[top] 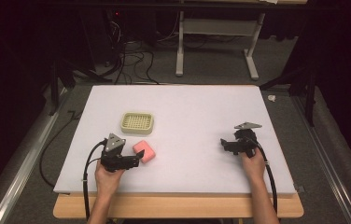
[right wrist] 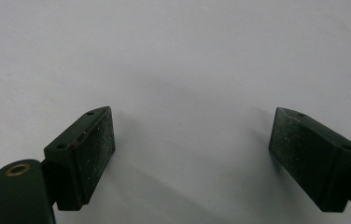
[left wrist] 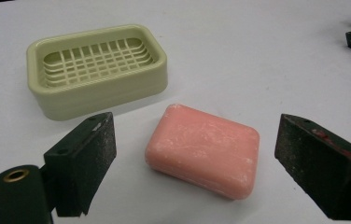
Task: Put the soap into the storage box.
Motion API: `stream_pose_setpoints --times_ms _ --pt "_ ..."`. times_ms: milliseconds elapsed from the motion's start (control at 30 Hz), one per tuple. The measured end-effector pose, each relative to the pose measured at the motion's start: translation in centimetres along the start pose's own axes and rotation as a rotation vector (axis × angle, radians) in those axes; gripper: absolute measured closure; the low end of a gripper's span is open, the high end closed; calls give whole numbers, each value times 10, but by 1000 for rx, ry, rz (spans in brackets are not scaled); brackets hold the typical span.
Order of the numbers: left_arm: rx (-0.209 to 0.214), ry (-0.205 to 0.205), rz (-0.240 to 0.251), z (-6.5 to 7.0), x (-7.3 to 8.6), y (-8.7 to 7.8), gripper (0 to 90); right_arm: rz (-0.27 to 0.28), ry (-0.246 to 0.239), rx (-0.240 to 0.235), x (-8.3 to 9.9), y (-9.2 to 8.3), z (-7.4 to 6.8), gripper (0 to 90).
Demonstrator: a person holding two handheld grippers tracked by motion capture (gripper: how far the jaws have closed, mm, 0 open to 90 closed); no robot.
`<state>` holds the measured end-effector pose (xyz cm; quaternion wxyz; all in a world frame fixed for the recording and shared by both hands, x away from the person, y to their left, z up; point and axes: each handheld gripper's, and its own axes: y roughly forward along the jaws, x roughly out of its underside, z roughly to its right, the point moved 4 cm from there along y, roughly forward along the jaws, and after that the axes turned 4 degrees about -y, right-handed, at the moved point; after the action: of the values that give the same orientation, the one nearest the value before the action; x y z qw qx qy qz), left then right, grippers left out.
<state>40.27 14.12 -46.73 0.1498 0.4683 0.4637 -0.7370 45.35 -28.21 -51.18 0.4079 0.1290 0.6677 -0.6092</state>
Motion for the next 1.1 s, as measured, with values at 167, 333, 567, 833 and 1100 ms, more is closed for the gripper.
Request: stream_pose_setpoints --times_ms 167,333,567,833,1100 --pt "-1 10 -14 2 0 4 122 0 0 0 0 0 0 151" --pt "-1 23 -35 4 1 9 99 0 0 0 0 0 0 151" --pt "0 30 -69 5 3 18 76 0 0 0 0 0 0 151" --pt "-9 44 -107 5 3 31 28 0 0 0 0 0 0 151" --pt "-11 59 -149 5 8 42 20 0 0 0 0 0 0 151"
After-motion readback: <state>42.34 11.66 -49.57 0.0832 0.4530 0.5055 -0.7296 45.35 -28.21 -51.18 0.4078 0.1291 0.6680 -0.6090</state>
